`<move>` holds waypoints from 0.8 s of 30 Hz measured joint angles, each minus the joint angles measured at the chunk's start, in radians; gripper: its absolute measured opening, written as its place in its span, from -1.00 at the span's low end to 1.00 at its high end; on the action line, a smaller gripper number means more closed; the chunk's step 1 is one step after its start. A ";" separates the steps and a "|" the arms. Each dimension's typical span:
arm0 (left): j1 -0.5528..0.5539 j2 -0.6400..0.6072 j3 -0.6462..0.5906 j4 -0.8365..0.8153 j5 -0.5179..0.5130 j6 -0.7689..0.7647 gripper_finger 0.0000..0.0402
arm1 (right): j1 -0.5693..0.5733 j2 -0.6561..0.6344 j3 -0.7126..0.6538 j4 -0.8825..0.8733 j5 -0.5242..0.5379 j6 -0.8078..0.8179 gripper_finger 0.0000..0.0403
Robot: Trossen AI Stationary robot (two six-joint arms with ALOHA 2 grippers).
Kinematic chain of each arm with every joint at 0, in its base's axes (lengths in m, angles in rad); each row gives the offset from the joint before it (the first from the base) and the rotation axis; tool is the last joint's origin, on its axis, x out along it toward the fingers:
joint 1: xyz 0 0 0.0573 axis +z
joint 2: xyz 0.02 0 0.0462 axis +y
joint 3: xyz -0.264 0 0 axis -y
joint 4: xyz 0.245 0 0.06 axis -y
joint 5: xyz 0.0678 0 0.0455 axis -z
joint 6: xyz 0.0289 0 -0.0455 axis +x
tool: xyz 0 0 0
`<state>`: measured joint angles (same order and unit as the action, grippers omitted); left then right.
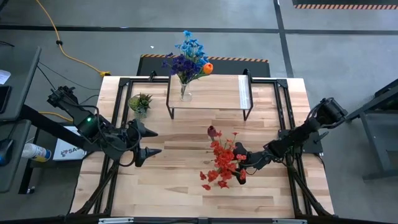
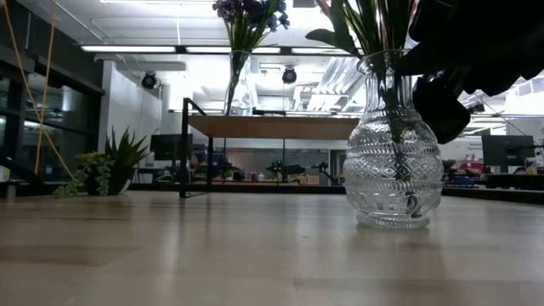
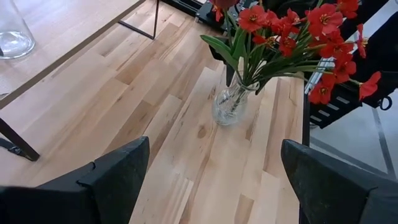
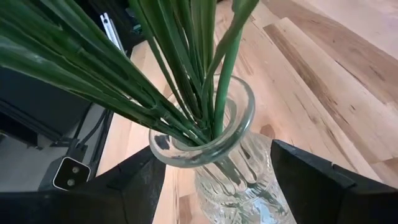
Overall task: Pick and place flowers into a vace then onto a shelf
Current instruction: Put the transparent flower vase with the flowers on the shelf
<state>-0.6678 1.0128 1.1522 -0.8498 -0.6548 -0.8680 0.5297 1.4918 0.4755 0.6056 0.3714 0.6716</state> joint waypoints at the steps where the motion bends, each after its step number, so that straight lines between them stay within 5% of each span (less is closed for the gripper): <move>1: 0.000 -0.001 0.000 -0.001 0.000 0.000 0.97 | 0.000 0.000 0.000 0.000 0.000 0.000 0.38; 24: 0.000 -0.004 0.000 -0.025 0.003 0.000 0.97 | 0.000 0.000 0.000 -0.002 0.017 0.003 0.38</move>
<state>-0.6678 1.0088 1.1526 -0.8745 -0.6521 -0.8680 0.5301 1.4914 0.4755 0.6033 0.3884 0.6744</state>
